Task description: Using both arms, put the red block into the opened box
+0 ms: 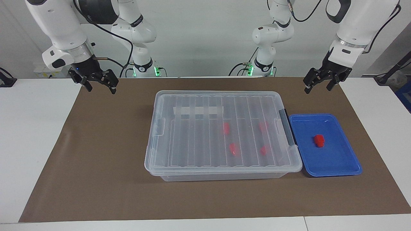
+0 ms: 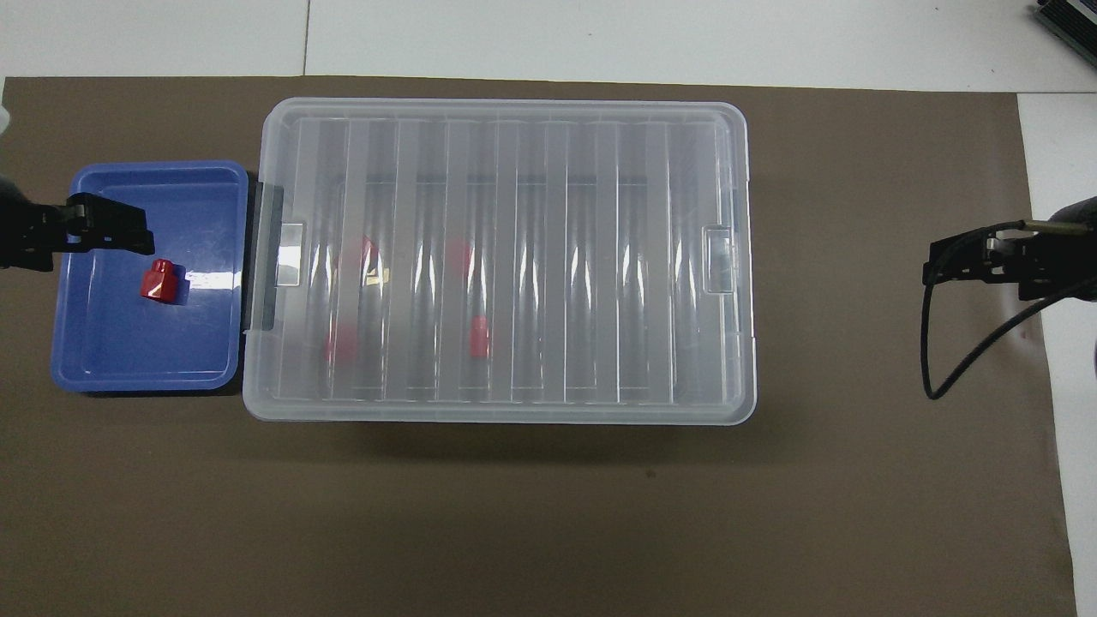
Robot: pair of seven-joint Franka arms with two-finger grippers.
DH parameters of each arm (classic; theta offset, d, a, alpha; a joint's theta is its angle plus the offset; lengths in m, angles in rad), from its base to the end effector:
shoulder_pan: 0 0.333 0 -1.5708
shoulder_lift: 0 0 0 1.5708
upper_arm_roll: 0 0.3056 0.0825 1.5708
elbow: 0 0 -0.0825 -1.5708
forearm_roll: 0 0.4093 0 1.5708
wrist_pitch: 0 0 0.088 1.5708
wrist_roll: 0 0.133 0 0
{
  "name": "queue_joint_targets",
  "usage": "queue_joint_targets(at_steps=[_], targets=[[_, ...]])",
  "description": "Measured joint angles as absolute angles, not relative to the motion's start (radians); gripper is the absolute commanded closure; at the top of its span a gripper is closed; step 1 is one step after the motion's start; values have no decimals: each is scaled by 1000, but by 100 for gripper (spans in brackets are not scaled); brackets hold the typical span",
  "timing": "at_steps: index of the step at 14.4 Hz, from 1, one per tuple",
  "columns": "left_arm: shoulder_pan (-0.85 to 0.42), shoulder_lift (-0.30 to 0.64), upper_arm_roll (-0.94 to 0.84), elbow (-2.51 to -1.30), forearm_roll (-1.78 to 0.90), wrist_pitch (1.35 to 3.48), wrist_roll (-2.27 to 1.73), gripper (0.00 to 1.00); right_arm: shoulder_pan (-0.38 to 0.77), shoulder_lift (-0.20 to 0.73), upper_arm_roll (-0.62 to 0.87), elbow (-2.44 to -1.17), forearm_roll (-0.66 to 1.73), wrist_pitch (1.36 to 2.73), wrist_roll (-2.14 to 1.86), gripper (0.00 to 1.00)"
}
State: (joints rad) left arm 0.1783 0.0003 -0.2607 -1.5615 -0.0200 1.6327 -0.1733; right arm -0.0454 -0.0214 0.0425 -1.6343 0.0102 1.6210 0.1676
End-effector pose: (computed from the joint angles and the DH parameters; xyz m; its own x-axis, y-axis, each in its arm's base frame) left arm 0.5861 -0.0509 0.5984 0.9935 0.0922 0.0663 0.0902 -0.9954 0.0320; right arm 0.5774 -0.0001 0.5732 0.9854 -0.1702 0.0064 -0.1701 -0.9854 -0.0105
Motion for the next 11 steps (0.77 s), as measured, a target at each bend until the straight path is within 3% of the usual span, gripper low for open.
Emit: queue_joint_targets(at_steps=[5, 11], targets=[[178, 0, -261, -1562, -20, 1633, -173, 0, -45, -22, 43, -1639, 10, 1644, 168, 0], [178, 0, -261, -1562, -20, 1633, -173, 0, 43, -11, 53, -1767, 2, 1866, 309, 1]])
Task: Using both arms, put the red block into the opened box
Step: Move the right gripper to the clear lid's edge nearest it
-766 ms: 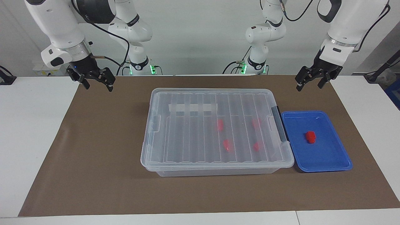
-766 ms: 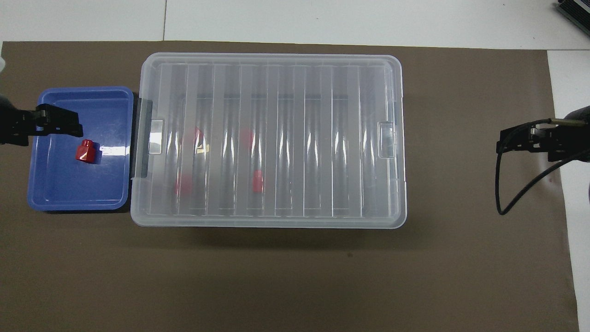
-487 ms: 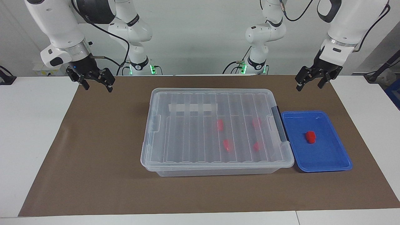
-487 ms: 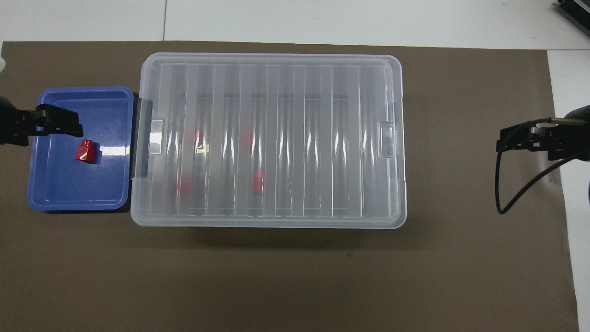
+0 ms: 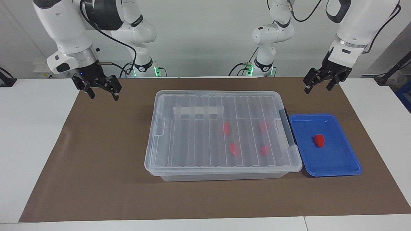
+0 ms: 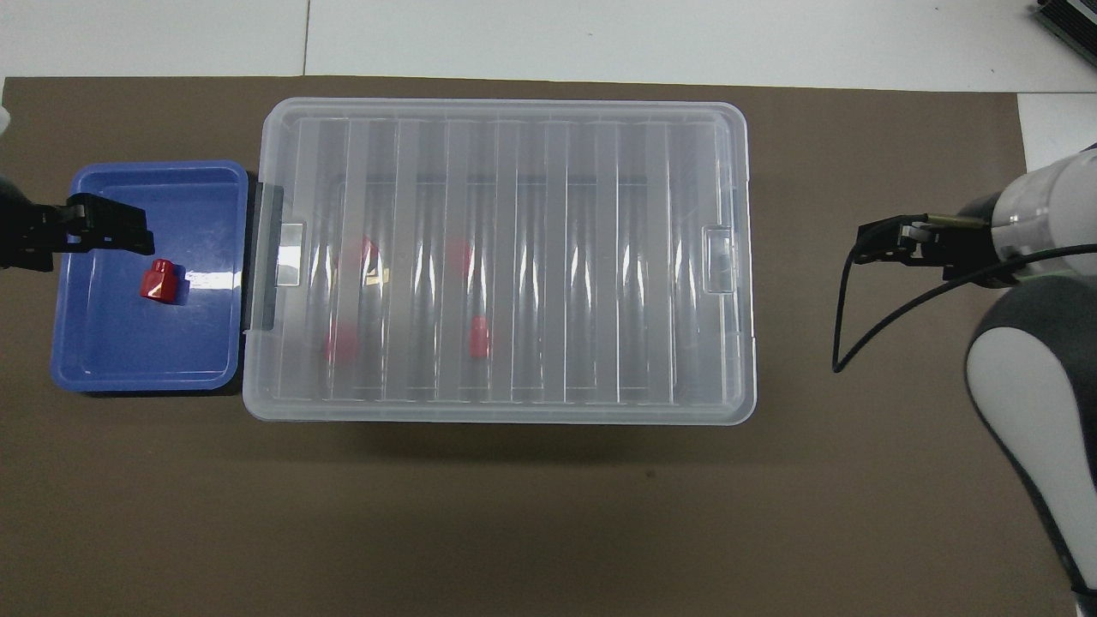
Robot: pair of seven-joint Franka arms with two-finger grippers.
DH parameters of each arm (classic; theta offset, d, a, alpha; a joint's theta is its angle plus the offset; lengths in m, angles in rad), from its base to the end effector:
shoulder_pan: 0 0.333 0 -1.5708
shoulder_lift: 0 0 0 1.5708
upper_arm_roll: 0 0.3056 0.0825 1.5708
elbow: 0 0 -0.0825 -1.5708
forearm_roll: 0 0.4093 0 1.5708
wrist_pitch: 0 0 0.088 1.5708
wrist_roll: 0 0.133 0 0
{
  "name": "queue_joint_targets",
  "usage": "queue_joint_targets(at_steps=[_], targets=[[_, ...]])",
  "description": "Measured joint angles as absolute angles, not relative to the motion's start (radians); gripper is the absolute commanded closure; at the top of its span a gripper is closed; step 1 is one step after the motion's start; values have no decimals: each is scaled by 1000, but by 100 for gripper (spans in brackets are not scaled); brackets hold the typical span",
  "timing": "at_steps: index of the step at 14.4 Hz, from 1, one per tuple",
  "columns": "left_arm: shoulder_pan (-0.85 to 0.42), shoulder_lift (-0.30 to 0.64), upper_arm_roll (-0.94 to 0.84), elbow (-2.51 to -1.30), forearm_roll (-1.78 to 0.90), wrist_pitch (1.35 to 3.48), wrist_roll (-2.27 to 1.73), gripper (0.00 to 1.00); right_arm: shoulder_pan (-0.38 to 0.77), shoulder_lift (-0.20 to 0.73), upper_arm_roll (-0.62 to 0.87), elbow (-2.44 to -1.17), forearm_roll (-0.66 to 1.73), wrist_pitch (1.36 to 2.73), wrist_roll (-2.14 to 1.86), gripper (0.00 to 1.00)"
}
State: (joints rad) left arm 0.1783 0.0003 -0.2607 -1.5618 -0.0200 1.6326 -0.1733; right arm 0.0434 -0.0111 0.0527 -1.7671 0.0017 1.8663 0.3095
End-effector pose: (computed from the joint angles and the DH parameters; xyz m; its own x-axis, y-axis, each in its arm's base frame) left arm 0.5861 -0.0509 0.5982 0.9936 0.0922 0.0659 0.0902 -0.9954 0.0319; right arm 0.5959 0.0577 0.5227 0.9715 -0.2128 0.1045 -0.2103 -0.9770 -0.0346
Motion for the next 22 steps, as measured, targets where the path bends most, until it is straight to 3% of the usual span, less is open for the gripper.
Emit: queue_joint_targets(at_steps=[6, 11, 22], targets=[[178, 0, -261, -1562, -20, 1633, -173, 0, 135, 63, 55, -1835, -5, 2035, 411, 1], [178, 0, -261, -1562, -20, 1633, -173, 0, 201, 73, 56, -1902, -5, 2106, 468, 1], [178, 0, -261, -1562, -20, 1633, -173, 0, 186, 59, 52, -1939, -105, 2082, 419, 1]])
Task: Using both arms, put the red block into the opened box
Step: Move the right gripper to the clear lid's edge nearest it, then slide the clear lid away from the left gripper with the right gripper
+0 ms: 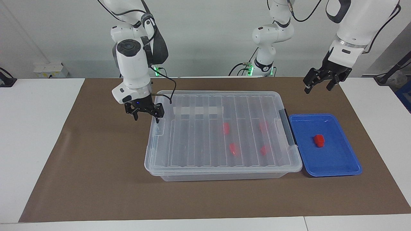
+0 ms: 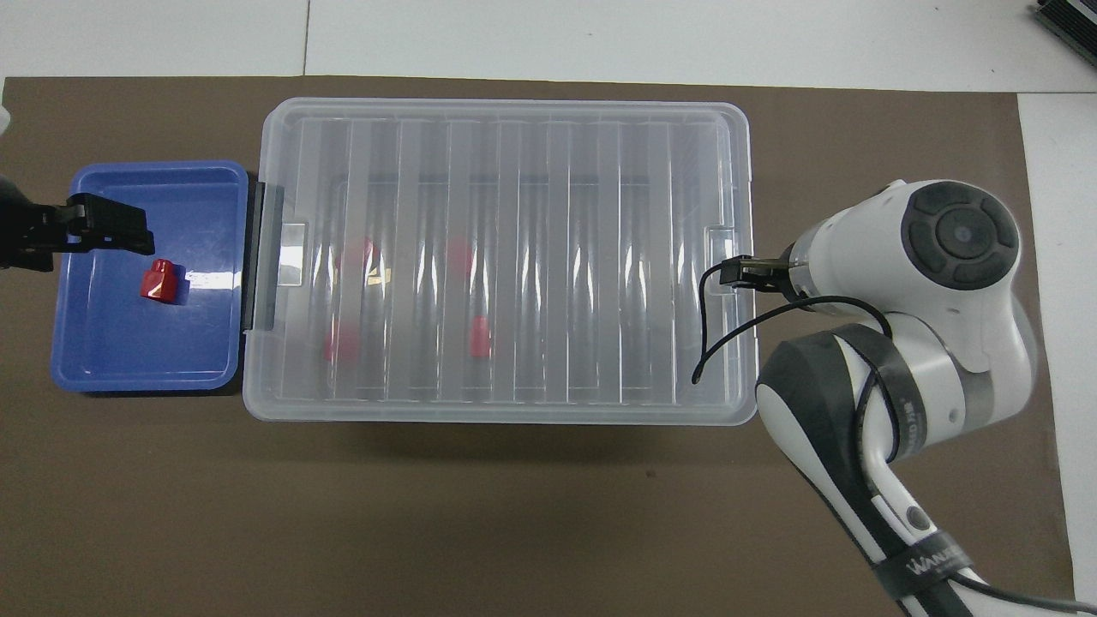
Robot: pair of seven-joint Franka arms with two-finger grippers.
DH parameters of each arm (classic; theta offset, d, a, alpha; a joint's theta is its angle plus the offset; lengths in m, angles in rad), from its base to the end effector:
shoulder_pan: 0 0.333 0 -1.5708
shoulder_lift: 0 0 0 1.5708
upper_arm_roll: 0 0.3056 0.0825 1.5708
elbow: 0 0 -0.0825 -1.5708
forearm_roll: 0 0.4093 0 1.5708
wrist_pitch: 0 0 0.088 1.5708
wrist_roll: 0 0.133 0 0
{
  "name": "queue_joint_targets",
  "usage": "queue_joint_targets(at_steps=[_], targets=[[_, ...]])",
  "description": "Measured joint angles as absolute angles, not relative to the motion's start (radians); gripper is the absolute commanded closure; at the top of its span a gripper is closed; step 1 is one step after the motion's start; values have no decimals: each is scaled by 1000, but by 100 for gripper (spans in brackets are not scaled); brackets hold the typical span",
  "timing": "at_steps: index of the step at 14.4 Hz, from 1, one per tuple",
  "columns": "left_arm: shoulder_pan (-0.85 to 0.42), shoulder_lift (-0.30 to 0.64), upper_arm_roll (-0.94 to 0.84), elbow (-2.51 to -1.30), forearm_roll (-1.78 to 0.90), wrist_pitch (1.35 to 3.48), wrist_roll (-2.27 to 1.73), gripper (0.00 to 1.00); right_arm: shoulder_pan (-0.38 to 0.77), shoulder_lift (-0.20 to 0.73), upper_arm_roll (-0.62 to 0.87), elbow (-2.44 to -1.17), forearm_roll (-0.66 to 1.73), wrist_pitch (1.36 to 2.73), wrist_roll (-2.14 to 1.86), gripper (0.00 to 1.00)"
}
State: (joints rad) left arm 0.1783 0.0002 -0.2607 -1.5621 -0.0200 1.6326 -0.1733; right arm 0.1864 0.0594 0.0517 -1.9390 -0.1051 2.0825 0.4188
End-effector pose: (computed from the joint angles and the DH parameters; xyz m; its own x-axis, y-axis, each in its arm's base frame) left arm 0.5861 -0.0509 0.5981 0.9936 0.0922 0.0657 0.0902 -0.9954 0.0319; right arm 0.5909 0.1352 0.4138 0.9852 -0.1292 0.1123 -0.1356 -0.9894 0.0512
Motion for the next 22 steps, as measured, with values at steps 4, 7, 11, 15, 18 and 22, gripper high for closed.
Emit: queue_joint_targets(at_steps=[4, 7, 11, 15, 18, 22], targets=[[178, 0, -261, -1562, -20, 1633, -173, 0, 117, 48, 51, -1946, -105, 2065, 279, 1], [178, 0, -261, -1562, -20, 1633, -173, 0, 74, 44, 50, -1949, -105, 2057, 180, 1], [178, 0, -261, -1562, -20, 1633, -173, 0, 25, 44, 48, -1952, -105, 2057, 81, 1], [178, 0, -261, -1562, -20, 1633, -173, 0, -30, 43, 48, -1952, -105, 2057, -31, 1], [178, 0, -261, -1562, -20, 1633, -173, 0, -75, 43, 47, -1953, -105, 2057, -111, 1], [178, 0, -261, -1562, -20, 1633, -173, 0, -119, 43, 47, -1954, -105, 2057, -190, 1]])
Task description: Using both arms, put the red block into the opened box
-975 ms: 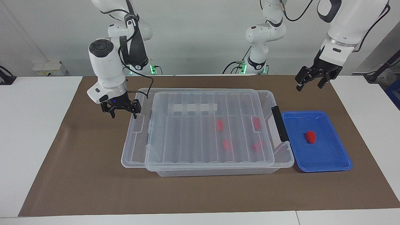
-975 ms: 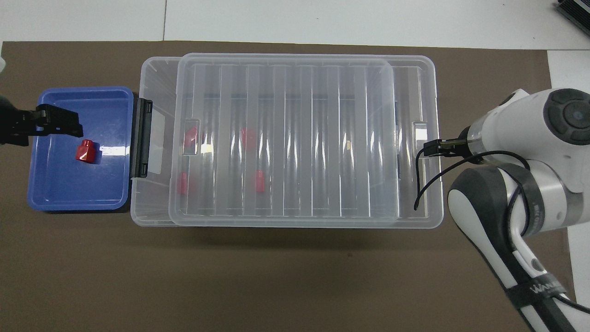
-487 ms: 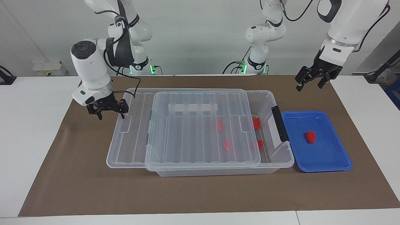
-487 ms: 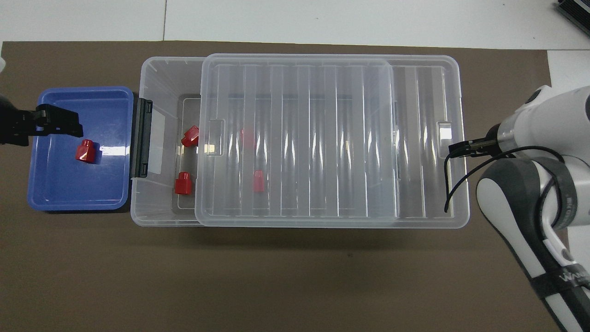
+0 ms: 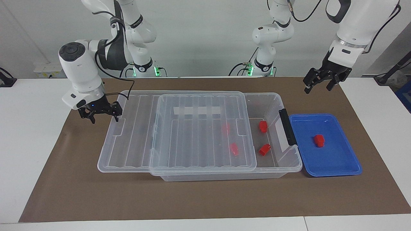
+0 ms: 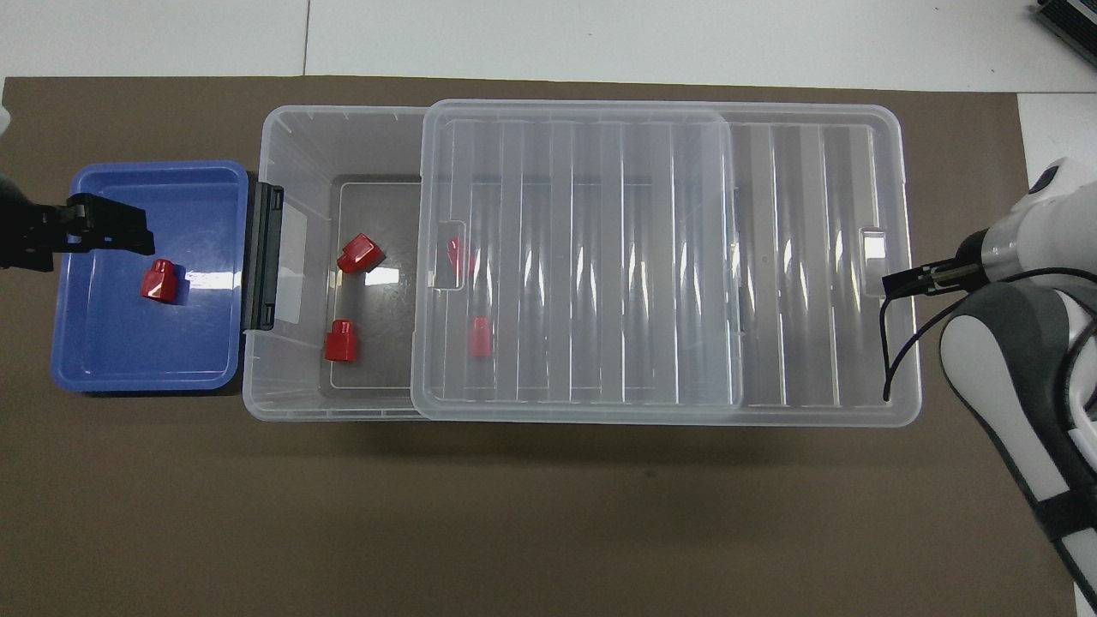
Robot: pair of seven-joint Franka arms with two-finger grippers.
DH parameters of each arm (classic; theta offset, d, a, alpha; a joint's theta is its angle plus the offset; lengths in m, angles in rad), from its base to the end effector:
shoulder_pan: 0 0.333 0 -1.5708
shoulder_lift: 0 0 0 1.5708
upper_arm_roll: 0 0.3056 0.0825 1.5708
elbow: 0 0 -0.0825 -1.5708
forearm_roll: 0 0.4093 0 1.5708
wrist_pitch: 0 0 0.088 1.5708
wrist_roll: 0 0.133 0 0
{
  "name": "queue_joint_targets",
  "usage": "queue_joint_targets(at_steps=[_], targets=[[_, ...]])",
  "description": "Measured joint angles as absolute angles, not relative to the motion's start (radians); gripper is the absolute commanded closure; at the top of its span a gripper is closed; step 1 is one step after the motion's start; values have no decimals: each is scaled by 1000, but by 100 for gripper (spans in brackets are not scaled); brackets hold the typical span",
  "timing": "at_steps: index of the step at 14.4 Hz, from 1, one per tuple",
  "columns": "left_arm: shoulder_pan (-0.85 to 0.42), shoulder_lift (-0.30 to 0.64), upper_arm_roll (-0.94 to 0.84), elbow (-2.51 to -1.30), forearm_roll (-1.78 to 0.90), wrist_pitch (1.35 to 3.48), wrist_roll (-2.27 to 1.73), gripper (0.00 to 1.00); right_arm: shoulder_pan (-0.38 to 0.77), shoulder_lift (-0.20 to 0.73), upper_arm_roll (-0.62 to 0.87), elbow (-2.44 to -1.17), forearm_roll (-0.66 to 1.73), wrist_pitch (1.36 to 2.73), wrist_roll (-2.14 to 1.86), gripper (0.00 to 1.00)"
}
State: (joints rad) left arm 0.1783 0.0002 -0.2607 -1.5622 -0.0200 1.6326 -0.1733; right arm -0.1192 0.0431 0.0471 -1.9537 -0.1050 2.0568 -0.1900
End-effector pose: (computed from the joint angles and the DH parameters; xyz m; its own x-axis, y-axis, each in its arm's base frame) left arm 0.5861 -0.0509 0.5980 0.9936 0.0922 0.0656 0.0902 -0.9954 0.0318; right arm 0.5962 -0.0513 0.4137 0.9855 0.1652 0.0391 0.1605 -0.9817 0.1026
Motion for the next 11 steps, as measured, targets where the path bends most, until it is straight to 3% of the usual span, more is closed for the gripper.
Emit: queue_joint_targets(at_steps=[11], targets=[[178, 0, -261, -1562, -20, 1633, -173, 0, -164, 42, 47, -1954, -105, 2057, -253, 0]])
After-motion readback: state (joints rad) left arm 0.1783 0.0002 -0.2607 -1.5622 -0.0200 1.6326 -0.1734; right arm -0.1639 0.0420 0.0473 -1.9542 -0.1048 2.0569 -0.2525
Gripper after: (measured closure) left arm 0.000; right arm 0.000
